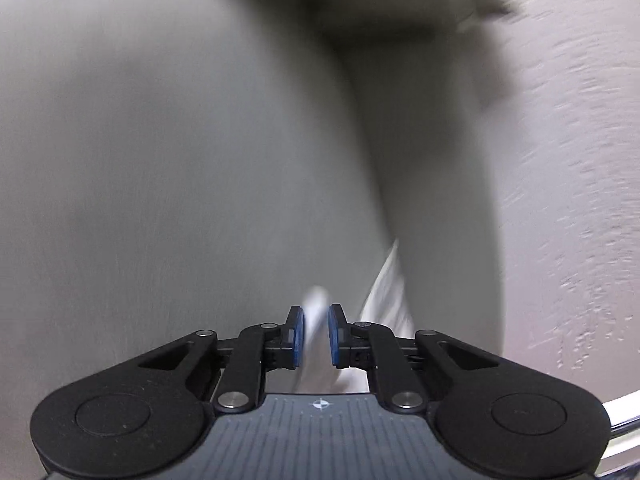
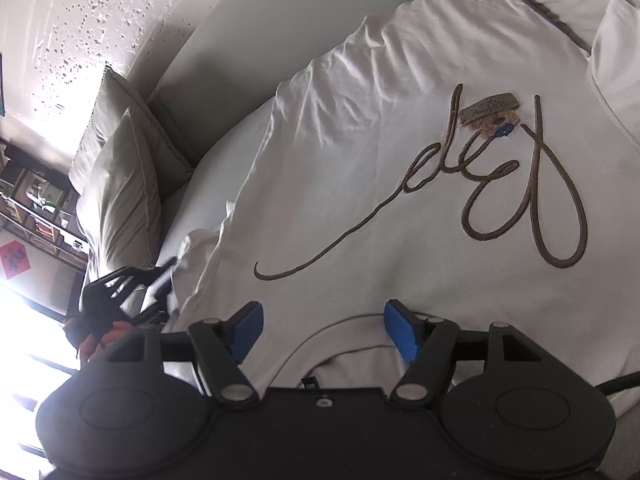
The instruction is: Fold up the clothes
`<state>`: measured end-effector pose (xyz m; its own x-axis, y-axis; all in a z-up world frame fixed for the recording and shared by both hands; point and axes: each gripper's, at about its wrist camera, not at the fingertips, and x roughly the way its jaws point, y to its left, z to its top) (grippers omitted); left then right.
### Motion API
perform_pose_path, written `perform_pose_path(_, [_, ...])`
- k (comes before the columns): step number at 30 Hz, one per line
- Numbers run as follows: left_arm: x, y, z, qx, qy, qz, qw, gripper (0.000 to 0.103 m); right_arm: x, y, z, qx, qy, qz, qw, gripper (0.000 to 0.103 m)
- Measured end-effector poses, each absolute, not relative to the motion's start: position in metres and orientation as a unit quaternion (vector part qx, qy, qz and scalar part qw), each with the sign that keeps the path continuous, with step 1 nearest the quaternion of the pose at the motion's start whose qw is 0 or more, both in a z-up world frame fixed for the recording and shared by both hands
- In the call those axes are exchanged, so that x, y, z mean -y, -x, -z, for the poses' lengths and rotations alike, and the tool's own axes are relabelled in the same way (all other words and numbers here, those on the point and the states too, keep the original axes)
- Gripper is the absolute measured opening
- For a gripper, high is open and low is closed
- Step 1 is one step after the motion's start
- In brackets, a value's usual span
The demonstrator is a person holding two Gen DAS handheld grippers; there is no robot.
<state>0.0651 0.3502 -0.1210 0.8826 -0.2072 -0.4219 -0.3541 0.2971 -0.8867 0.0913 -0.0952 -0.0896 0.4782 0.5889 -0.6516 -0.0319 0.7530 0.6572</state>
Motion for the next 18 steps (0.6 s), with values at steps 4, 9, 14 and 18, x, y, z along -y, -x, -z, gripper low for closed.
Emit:
perform_pose_path(4, [-0.349,-0.054,0.126,-0.242,0.603,-0.069,0.757,0.02,0.096,-0.092,0.091,-0.472,-0.297,-0.195,0.807,0.067])
perform_pose_path(9, [-0.349,-0.048,0.131,-0.256,0.612,-0.093,0.743,0.03,0.092,-0.091,0.09,-0.47,-0.286,-0.199,0.811,0.069])
perform_pose_path(14, [-0.335,-0.076,0.125,-0.306,0.557,-0.081,0.768,0.033,0.093,-0.091,0.091,-0.469,-0.289,-0.199,0.811,0.069])
perform_pose_path(18, [-0.322,-0.09,0.123,-0.327,0.525,-0.067,0.783,0.005,0.092,-0.091,0.091,-0.469,-0.285,-0.2,0.812,0.069])
